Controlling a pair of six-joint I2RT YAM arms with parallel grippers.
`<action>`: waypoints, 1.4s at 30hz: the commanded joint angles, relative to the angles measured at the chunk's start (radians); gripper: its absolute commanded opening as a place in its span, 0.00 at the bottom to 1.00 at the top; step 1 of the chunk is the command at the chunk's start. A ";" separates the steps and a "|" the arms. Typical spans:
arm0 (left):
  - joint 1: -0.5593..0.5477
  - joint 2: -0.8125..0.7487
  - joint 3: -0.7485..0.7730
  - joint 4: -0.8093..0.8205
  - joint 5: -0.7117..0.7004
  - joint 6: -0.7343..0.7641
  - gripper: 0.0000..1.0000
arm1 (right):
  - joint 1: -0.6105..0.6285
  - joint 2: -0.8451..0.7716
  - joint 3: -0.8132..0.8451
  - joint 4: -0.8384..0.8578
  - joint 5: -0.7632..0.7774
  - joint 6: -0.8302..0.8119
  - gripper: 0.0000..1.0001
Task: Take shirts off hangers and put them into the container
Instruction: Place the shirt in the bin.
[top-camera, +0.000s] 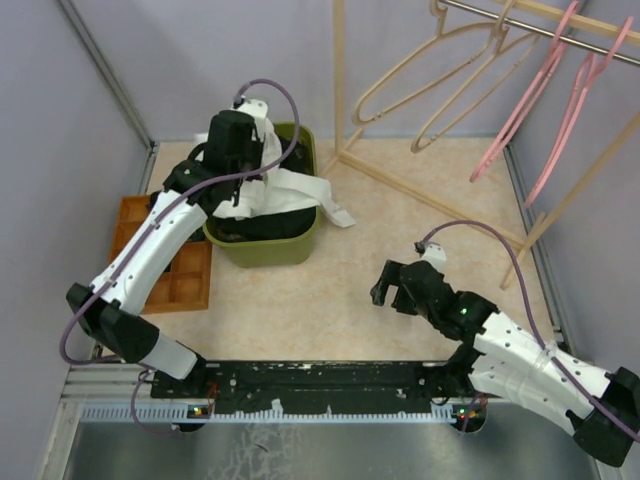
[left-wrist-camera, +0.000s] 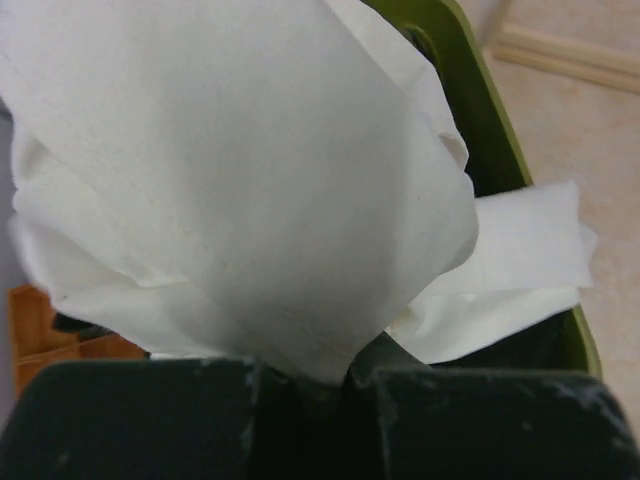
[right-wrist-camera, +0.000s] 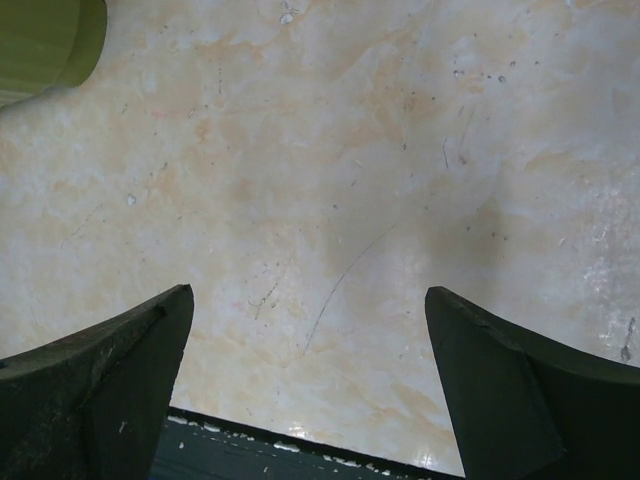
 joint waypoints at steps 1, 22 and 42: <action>0.009 -0.018 0.012 0.084 0.280 -0.056 0.00 | 0.012 0.031 0.037 0.080 -0.029 -0.019 0.99; 0.183 0.061 -0.425 0.261 0.676 -0.292 0.12 | 0.011 0.214 -0.084 0.773 0.031 -0.368 0.99; 0.250 -0.168 -0.492 0.168 0.839 -0.262 0.99 | -0.158 1.017 0.185 1.658 -0.185 -0.934 0.73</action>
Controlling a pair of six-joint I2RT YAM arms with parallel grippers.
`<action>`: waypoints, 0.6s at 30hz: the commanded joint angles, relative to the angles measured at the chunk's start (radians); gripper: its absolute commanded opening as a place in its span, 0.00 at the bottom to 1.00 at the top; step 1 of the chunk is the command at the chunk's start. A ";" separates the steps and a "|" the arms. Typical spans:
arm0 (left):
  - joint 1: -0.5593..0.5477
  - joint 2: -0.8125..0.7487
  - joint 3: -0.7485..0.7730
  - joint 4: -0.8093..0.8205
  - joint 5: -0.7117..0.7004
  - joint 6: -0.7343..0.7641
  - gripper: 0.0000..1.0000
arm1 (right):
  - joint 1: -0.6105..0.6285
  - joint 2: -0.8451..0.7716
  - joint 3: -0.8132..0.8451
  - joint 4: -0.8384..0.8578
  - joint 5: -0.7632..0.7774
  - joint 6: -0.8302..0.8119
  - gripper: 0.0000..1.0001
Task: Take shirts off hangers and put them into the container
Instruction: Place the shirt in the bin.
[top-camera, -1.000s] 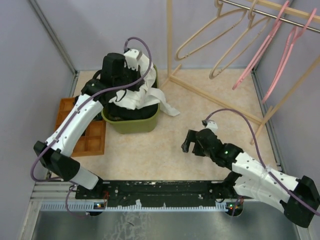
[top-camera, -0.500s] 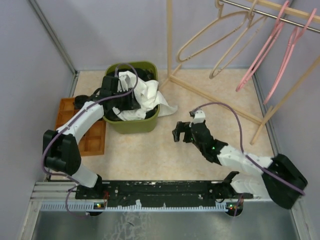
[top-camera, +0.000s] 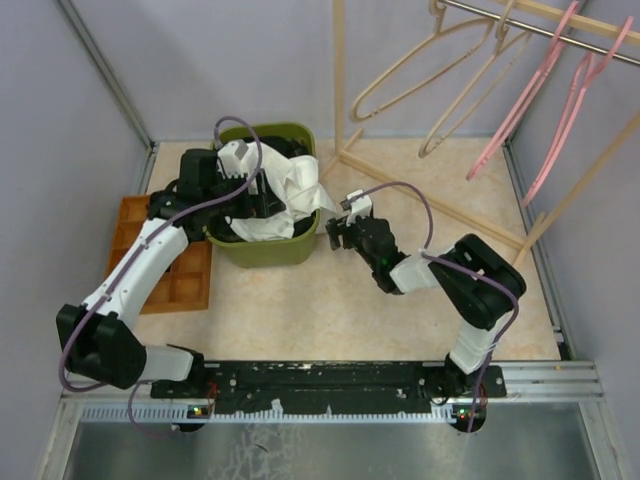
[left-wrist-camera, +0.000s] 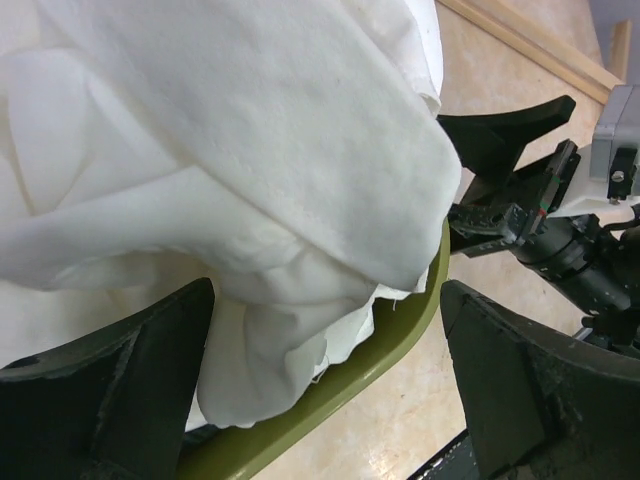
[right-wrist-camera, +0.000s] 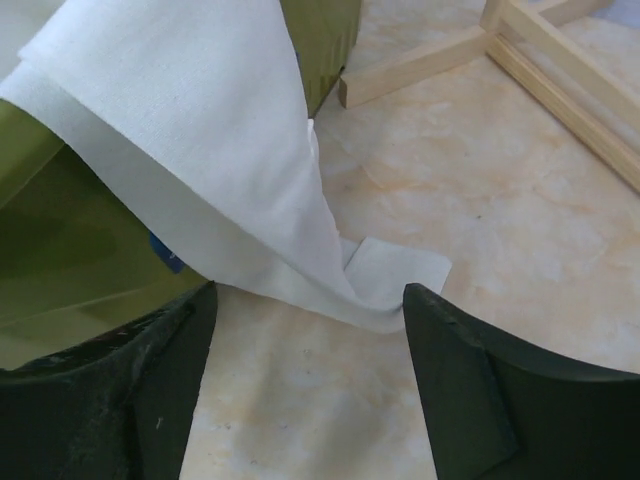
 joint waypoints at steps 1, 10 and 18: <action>0.005 -0.034 0.008 -0.061 -0.007 0.041 0.99 | -0.012 0.014 0.002 0.261 -0.015 -0.102 0.59; 0.006 -0.150 -0.013 -0.063 -0.027 0.035 0.99 | 0.046 -0.316 -0.051 0.109 0.096 -0.088 0.00; 0.006 -0.250 -0.064 -0.052 -0.137 -0.002 0.99 | 0.137 -0.486 0.158 -0.137 -0.019 -0.033 0.00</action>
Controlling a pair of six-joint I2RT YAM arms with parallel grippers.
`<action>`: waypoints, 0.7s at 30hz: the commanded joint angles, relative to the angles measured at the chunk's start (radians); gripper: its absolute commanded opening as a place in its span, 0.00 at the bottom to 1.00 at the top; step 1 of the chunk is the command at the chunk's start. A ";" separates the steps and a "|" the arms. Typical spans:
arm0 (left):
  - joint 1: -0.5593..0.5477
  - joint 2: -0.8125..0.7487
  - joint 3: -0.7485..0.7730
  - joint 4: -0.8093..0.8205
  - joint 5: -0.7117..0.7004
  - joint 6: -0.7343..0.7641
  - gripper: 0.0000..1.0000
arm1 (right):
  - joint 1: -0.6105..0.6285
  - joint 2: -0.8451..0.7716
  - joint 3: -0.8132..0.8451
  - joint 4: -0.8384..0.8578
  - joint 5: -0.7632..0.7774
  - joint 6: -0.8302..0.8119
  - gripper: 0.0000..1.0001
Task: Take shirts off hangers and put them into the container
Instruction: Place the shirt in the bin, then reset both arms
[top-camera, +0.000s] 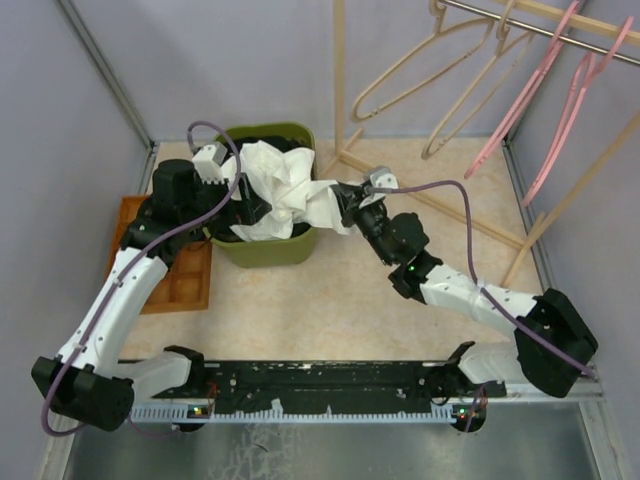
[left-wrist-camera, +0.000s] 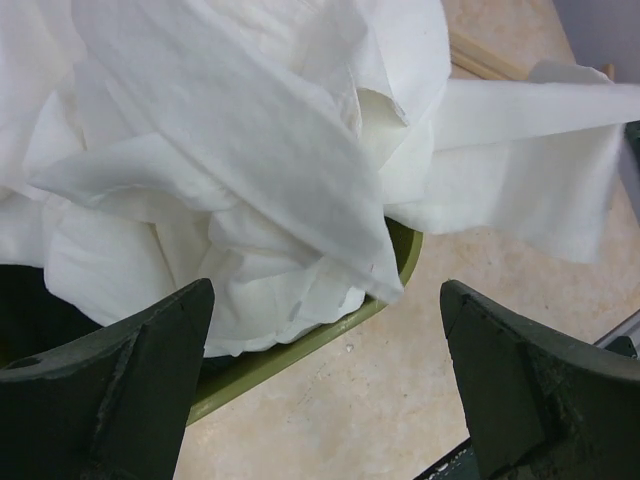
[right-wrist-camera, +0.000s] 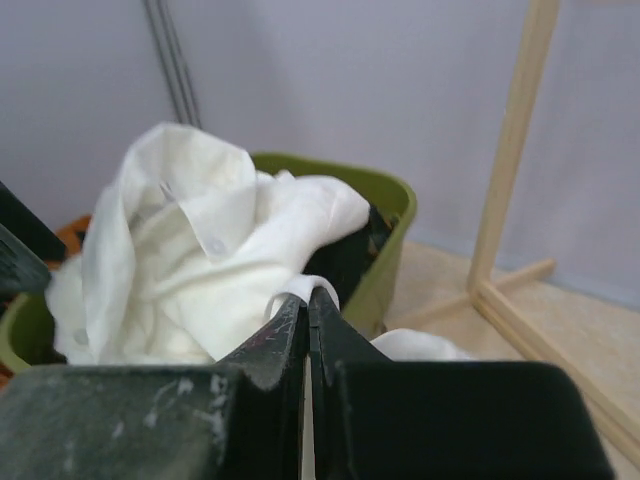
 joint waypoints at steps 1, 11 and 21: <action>0.005 -0.048 -0.047 0.019 -0.078 -0.024 0.99 | 0.038 -0.028 0.191 -0.122 -0.121 0.072 0.00; 0.006 -0.064 -0.095 0.015 -0.228 -0.062 0.95 | 0.082 0.418 0.666 -0.388 -0.281 0.273 0.00; 0.008 -0.073 -0.132 -0.021 -0.260 -0.061 0.94 | 0.091 0.661 0.737 -0.752 -0.131 0.266 0.02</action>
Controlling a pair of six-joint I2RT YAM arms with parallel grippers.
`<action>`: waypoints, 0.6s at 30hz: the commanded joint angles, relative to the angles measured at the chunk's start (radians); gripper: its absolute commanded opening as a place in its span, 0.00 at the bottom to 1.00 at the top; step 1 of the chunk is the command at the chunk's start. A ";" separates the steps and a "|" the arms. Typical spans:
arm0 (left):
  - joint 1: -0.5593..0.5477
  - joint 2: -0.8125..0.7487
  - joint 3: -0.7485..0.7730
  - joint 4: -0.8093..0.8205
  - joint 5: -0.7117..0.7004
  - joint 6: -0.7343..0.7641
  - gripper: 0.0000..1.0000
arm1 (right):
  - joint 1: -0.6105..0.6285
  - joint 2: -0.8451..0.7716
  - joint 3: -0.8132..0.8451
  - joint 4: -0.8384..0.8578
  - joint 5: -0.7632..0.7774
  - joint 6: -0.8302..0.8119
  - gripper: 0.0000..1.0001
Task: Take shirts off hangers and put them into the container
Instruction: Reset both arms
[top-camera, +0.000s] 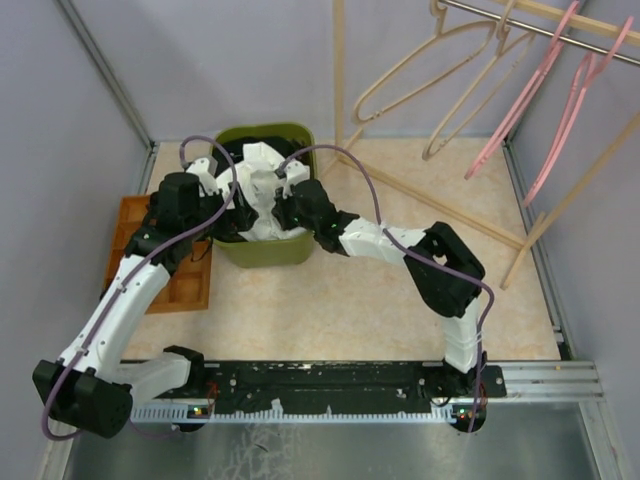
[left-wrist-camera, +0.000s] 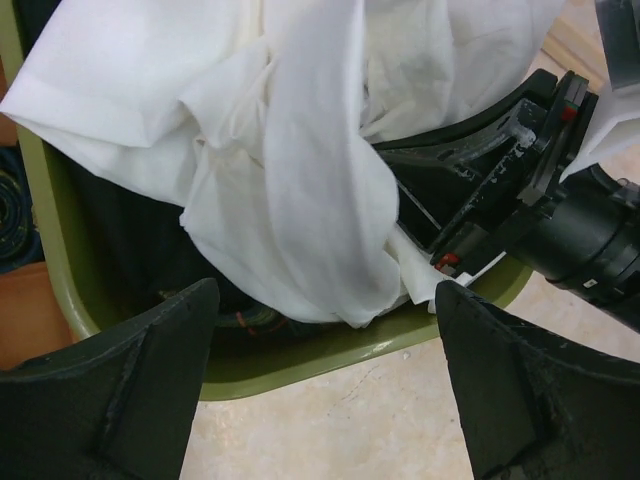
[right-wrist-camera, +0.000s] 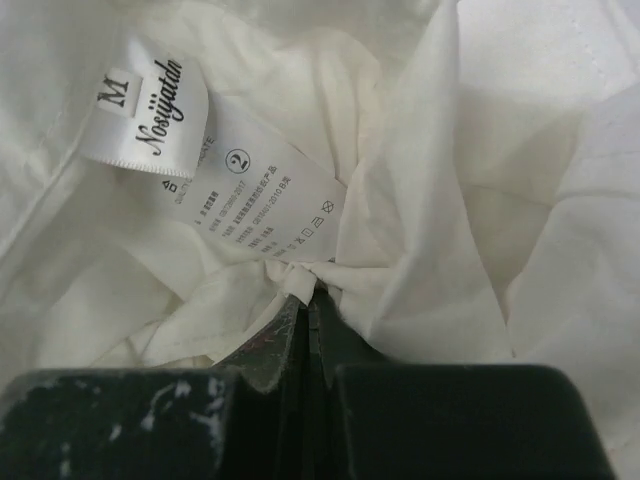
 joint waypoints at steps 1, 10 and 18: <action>0.008 -0.023 -0.031 -0.004 -0.009 -0.010 0.97 | 0.017 -0.006 0.085 -0.248 0.060 -0.007 0.03; 0.006 -0.134 -0.002 0.002 -0.036 -0.039 0.99 | 0.025 -0.271 0.156 -0.419 -0.034 -0.157 0.77; 0.007 -0.322 -0.020 -0.017 -0.176 -0.072 0.99 | 0.029 -0.721 -0.285 -0.253 -0.146 -0.193 0.98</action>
